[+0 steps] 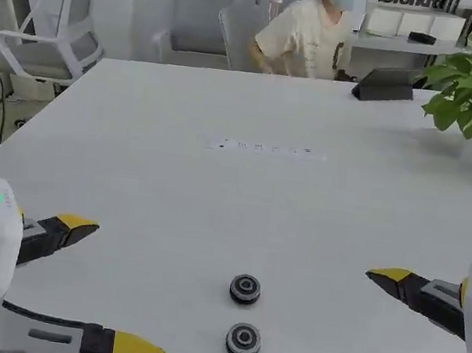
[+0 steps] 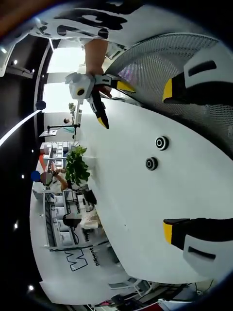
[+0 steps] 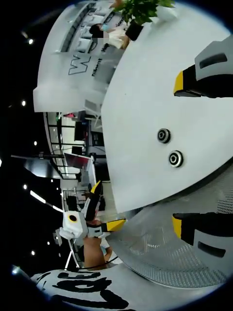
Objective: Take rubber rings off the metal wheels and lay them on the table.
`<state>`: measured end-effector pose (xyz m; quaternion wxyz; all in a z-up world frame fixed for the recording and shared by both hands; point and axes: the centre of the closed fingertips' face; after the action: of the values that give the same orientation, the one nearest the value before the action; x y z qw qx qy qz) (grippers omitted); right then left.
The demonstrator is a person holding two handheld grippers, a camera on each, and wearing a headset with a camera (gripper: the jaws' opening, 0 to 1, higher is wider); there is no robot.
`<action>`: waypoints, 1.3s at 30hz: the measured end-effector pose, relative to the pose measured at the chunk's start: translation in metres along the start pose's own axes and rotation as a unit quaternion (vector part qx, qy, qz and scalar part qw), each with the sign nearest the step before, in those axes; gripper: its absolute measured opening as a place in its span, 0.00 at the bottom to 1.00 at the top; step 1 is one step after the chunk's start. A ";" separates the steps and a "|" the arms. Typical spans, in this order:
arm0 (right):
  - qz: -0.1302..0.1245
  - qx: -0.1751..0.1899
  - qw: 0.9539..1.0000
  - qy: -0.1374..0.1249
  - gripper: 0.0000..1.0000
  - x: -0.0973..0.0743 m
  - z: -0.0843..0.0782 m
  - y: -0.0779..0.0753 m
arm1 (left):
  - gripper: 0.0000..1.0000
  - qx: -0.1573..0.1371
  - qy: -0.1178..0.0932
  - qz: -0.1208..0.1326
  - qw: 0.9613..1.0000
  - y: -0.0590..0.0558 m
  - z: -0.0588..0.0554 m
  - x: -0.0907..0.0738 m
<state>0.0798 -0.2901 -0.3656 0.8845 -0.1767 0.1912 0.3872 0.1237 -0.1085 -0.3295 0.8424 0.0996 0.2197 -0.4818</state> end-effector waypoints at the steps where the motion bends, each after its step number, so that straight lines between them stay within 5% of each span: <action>1: 0.001 -0.001 1.000 0.001 0.99 0.000 -0.001 0.000 | 0.97 0.000 0.001 0.000 1.000 0.000 0.000 0.000; 39: 0.010 0.009 1.000 0.009 0.99 0.000 -0.004 0.007 | 0.96 0.006 0.010 -0.005 1.000 -0.001 -0.003 -0.001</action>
<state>0.0740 -0.2875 -0.3708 0.8803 -0.1706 0.2048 0.3924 0.1215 -0.1071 -0.3311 0.8372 0.1082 0.2255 -0.4863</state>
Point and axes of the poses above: the centre of the closed fingertips' face, and the gripper's own axes: x roughly forward along the fingers, y roughly to its left, z roughly out of its top, and after that the axes turned 8 degrees about -x, right-handed
